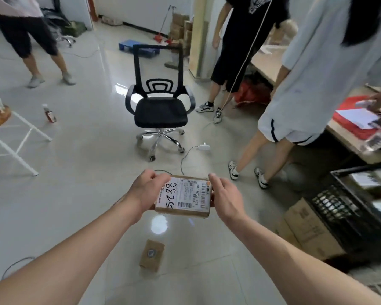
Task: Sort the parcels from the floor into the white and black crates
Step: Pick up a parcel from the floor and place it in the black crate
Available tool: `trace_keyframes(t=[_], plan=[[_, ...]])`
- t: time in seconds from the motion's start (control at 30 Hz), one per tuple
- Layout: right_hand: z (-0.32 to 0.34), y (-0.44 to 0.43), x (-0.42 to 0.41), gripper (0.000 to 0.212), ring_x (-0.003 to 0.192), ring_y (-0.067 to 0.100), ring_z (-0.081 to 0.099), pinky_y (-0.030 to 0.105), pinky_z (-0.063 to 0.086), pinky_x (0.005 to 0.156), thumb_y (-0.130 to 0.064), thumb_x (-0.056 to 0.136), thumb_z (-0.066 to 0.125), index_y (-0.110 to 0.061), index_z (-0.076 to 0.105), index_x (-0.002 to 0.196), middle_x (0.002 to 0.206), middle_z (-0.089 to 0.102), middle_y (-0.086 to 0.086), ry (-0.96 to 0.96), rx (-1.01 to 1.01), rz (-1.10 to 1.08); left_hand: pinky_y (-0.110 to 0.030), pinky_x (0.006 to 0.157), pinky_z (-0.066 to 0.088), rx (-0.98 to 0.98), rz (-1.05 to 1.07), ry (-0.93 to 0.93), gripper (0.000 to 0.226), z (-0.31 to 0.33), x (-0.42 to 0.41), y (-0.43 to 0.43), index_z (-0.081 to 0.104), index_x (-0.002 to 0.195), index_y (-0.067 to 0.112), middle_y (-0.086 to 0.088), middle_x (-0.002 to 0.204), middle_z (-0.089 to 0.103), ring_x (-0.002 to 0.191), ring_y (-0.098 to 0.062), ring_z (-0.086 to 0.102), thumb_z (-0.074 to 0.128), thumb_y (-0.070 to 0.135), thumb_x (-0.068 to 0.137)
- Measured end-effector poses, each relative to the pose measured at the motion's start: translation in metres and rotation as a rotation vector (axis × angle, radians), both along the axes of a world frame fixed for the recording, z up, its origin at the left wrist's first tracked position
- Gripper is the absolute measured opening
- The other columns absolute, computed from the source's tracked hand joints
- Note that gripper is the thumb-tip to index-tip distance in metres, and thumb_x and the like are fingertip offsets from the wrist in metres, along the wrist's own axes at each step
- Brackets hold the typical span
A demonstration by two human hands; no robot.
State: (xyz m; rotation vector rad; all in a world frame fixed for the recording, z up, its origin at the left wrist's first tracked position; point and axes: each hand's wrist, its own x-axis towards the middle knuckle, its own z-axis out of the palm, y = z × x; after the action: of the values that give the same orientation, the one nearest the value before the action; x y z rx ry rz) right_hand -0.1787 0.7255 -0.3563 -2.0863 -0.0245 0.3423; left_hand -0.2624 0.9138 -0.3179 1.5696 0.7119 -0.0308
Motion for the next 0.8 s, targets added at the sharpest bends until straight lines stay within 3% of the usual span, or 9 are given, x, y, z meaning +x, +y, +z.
trace_keyframes(t=[0.1, 0.2, 0.33, 0.4, 0.53, 0.8], plan=[[0.020, -0.073, 0.019, 0.076, 0.085, 0.030, 0.070, 0.051, 0.055, 0.086, -0.085, 0.071, 0.037, -0.015, 0.064, 0.084, 0.085, 0.073, 0.003, -0.012, -0.001, -0.083, -0.052, 0.074, 0.059, -0.004, -0.086, -0.013, 0.066, 0.016, 0.043, -0.068, 0.060, 0.104, 0.010, -0.014, 0.096, 0.075, 0.088, -0.036, 0.074, 0.063, 0.054, 0.055], [0.033, -0.146, 0.040, 0.075, 0.085, 0.027, 0.071, 0.046, 0.053, 0.090, -0.083, 0.071, 0.035, -0.015, 0.064, 0.083, 0.084, 0.073, 0.002, -0.033, -0.032, -0.166, -0.041, 0.067, 0.051, -0.009, -0.162, -0.044, 0.055, 0.028, 0.082, -0.138, 0.058, 0.101, 0.007, -0.016, 0.091, 0.073, 0.079, -0.035, 0.071, 0.060, 0.046, 0.064], [0.048, -0.235, 0.061, 0.075, 0.085, 0.024, 0.067, 0.045, 0.053, 0.086, -0.082, 0.077, 0.035, -0.013, 0.064, 0.083, 0.084, 0.070, 0.002, -0.076, -0.064, -0.284, -0.052, 0.067, 0.055, 0.013, -0.272, -0.074, 0.048, 0.036, 0.127, -0.222, 0.057, 0.092, 0.007, -0.016, 0.089, 0.072, 0.082, -0.035, 0.072, 0.061, 0.046, 0.065], [0.051, -0.274, 0.068, 0.067, 0.085, 0.024, 0.064, 0.044, 0.049, 0.083, -0.073, 0.089, 0.040, -0.011, 0.063, 0.083, 0.084, 0.068, 0.003, -0.092, -0.073, -0.340, -0.046, 0.065, 0.051, 0.011, -0.345, -0.079, 0.044, 0.040, 0.144, -0.259, 0.056, 0.089, 0.009, -0.014, 0.084, 0.071, 0.079, -0.033, 0.070, 0.060, 0.045, 0.065], [0.051, -0.335, 0.077, 0.063, 0.081, 0.024, 0.063, 0.042, 0.048, 0.076, -0.066, 0.095, 0.043, -0.007, 0.062, 0.086, 0.085, 0.067, 0.007, -0.091, -0.050, -0.440, -0.057, 0.078, 0.059, -0.003, -0.453, -0.049, 0.050, 0.041, 0.173, -0.321, 0.058, 0.107, 0.005, -0.017, 0.099, 0.075, 0.094, -0.038, 0.073, 0.061, 0.043, 0.075], [0.037, -0.408, 0.106, 0.057, 0.076, 0.018, 0.060, 0.037, 0.045, 0.071, -0.063, 0.099, 0.042, -0.010, 0.061, 0.086, 0.081, 0.064, 0.000, -0.033, -0.091, -0.620, -0.062, 0.083, 0.057, 0.002, -0.670, -0.005, 0.055, 0.027, 0.246, -0.401, 0.058, 0.104, 0.010, -0.015, 0.103, 0.072, 0.100, -0.036, 0.071, 0.058, 0.049, 0.064]])
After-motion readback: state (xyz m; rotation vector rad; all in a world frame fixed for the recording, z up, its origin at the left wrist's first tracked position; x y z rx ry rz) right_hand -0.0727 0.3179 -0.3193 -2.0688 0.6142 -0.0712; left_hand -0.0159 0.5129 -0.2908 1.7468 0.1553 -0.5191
